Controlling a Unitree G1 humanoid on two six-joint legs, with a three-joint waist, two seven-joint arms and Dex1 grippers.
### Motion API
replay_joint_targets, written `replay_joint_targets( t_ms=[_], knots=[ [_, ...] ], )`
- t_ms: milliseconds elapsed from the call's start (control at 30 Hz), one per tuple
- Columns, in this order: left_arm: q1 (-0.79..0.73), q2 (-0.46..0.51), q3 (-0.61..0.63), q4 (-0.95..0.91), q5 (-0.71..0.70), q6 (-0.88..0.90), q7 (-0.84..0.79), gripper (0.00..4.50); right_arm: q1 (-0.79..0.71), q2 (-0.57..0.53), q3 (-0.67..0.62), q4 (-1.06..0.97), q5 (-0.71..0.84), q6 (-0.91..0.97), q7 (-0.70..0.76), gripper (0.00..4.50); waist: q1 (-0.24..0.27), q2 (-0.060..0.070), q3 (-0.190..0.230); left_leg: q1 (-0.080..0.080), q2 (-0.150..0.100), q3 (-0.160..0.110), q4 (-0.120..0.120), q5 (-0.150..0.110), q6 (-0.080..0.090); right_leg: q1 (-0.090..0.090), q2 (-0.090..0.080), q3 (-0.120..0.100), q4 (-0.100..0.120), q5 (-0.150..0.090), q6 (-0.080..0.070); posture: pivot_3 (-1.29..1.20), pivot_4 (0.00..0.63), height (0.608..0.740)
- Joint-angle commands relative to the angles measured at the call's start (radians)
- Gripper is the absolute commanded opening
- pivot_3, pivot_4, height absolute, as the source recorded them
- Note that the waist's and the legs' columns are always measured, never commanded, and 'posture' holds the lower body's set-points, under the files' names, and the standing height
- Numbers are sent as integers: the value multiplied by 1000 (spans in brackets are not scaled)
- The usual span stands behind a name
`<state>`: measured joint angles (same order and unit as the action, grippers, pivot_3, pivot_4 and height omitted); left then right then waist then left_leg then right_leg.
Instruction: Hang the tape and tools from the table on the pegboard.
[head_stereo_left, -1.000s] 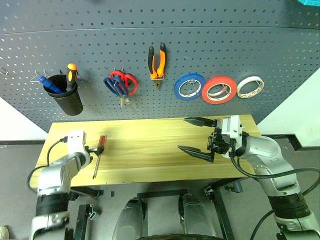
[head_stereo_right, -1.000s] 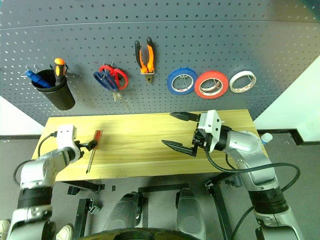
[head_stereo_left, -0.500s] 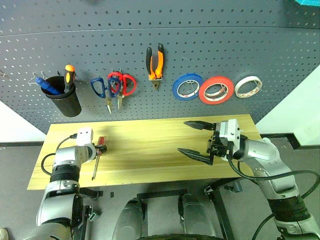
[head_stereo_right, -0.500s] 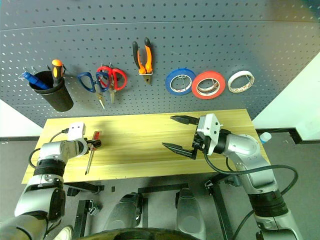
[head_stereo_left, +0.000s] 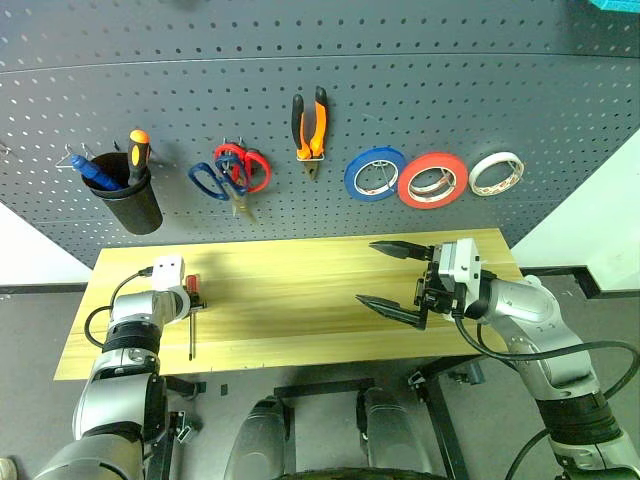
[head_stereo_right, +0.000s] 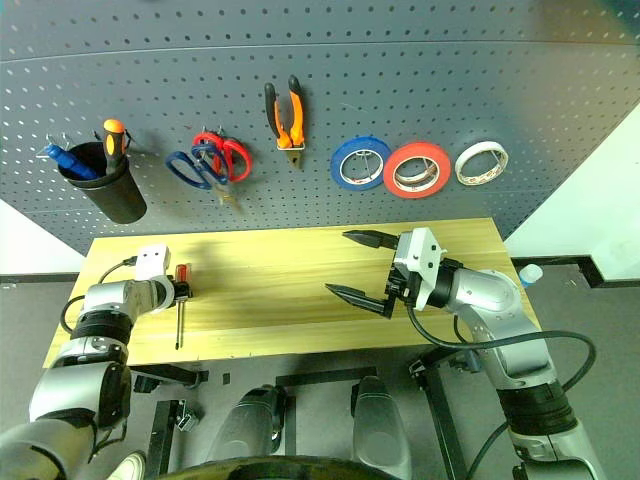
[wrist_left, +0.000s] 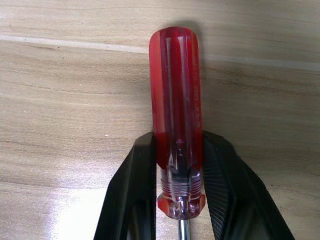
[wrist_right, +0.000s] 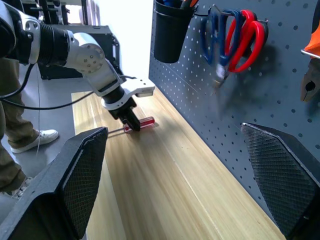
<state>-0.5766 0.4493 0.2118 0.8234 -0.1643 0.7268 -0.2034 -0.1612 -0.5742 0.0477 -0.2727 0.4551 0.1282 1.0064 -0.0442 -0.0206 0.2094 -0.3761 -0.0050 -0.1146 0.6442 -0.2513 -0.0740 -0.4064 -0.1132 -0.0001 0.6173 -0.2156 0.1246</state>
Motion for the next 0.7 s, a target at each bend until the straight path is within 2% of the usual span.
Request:
replay_joint_targets(
  t_ms=[33,100,233,333,400,567,633,700],
  knots=[
    [57,31,21,-114,-23,20,-42,898,-11,-8,-25,-27,5,-17,1,4500,-3,0,0,0,0,0,0,0,0,0,0,0,0,0,0,-87,143,730],
    [149,46,34,-299,-71,27,-123,898,-16,-5,-31,-26,10,-20,-1,4500,-6,0,0,0,0,0,-1,0,0,-1,0,0,0,0,0,-91,140,730],
    [359,77,77,-670,-151,-89,-264,898,-48,32,-72,-37,83,-11,-16,4500,-3,0,0,-1,0,0,-3,0,-1,-2,0,0,-1,2,-4,-81,134,730],
    [507,84,181,-889,-270,-205,-406,898,-100,55,-99,-54,166,39,-35,4500,0,0,0,-1,1,0,-4,0,-1,-2,-1,0,-3,0,-7,-69,130,730],
    [554,78,250,-969,-355,-231,-462,898,-124,58,-108,-65,213,73,-36,4500,5,0,0,-1,1,1,-5,0,-1,-2,-1,0,-4,0,-8,-60,128,730],
    [524,91,455,-1096,-634,-229,-513,898,-192,64,-120,-63,284,134,-45,4500,8,0,0,-3,0,1,-5,0,-1,-3,-2,0,-5,-1,-8,-41,123,730],
    [452,112,529,-1124,-749,-232,-490,898,-203,64,-116,-53,284,140,-41,4500,12,0,0,-3,0,1,-5,0,0,-3,-1,0,-5,-1,-8,-39,123,730],
    [374,141,576,-1107,-793,-257,-454,898,-206,65,-111,-50,281,142,-38,4500,12,0,-1,-3,0,0,-5,0,0,-3,-1,0,-5,0,-8,-38,121,730]
  ],
)
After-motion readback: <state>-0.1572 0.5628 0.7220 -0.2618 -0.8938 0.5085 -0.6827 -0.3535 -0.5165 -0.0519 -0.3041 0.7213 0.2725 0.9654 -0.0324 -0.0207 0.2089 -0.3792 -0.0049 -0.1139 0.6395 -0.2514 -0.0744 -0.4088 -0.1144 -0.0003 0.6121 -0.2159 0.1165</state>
